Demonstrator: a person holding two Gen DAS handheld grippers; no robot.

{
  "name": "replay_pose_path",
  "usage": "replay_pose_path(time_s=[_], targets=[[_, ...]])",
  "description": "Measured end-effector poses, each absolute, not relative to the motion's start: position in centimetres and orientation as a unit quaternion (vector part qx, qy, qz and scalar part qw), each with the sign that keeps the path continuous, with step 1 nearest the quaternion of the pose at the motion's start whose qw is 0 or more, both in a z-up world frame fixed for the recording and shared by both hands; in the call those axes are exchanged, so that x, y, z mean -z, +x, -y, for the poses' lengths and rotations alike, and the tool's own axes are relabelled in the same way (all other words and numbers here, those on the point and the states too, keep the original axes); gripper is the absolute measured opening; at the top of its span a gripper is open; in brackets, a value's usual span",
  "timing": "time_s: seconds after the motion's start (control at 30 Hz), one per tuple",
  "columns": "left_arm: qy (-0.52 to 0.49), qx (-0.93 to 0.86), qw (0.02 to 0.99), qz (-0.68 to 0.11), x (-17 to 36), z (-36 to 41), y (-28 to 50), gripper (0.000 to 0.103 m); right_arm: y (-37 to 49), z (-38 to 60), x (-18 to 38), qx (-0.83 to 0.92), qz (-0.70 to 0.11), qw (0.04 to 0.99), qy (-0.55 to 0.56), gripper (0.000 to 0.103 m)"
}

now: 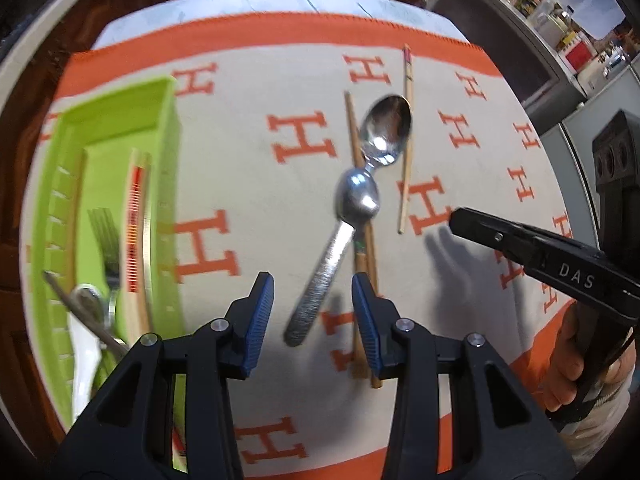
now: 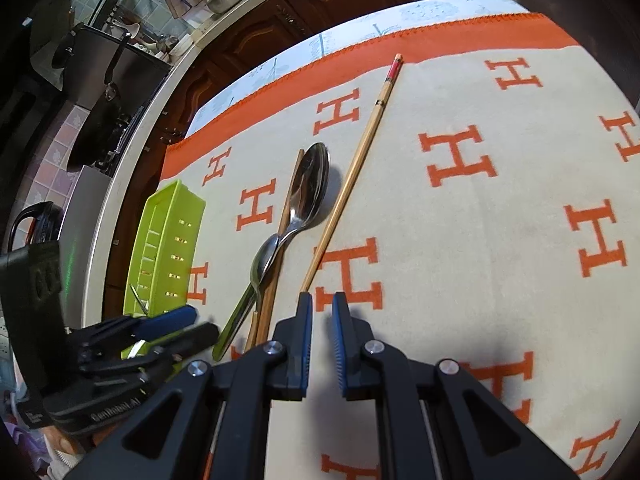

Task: Organize utensils
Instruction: 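Grasp a wooden chopstick with the left tool while the right tool grasps another chopstick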

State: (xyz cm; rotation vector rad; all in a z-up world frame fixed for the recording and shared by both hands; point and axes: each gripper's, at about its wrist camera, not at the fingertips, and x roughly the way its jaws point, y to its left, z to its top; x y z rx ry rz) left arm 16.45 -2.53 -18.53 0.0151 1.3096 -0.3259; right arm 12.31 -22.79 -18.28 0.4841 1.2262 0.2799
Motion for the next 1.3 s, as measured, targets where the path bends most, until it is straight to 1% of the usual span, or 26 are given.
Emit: replay_pose_path(time_s=[0.07,0.13,0.17,0.2,0.37,0.77,1.03,1.17,1.23,1.3], targets=[[0.015,0.165,0.779,-0.604,18.7,3.4,16.0,0.037,12.4,22.7,18.5,-0.134,-0.569,0.779,0.228,0.01],[0.024,0.178,0.777,-0.603,18.9,4.2,15.5,0.03,12.4,22.8,18.8,-0.138,-0.569,0.776,0.233,0.01],[0.029,0.187,0.774,-0.605,19.0,4.6,15.2,0.022,12.4,22.8,18.8,-0.14,-0.569,0.776,0.234,0.01],[0.033,0.191,0.772,-0.606,19.1,4.9,15.0,0.018,12.4,22.8,18.8,-0.141,-0.569,0.776,0.233,0.01],[0.041,0.192,0.758,-0.621,20.1,5.2,14.4,0.013,12.3,22.8,18.8,-0.147,-0.567,0.777,0.231,0.01],[0.058,0.177,0.756,-0.627,21.3,4.9,14.5,0.012,11.9,23.0,19.2,-0.147,-0.567,0.778,0.228,0.01],[0.109,0.162,0.766,-0.613,21.4,7.9,16.0,0.014,12.0,22.6,19.1,-0.148,-0.565,0.779,0.226,0.01],[0.106,0.16,0.766,-0.613,21.4,8.4,17.0,0.014,12.1,22.6,19.1,-0.144,-0.567,0.779,0.226,0.01],[0.1,0.157,0.767,-0.614,21.4,8.5,17.2,0.006,12.2,22.7,19.2,-0.141,-0.567,0.779,0.229,0.01],[0.075,0.158,0.769,-0.615,21.4,7.8,17.4,0.005,12.4,22.8,19.1,-0.135,-0.568,0.778,0.232,0.01]])
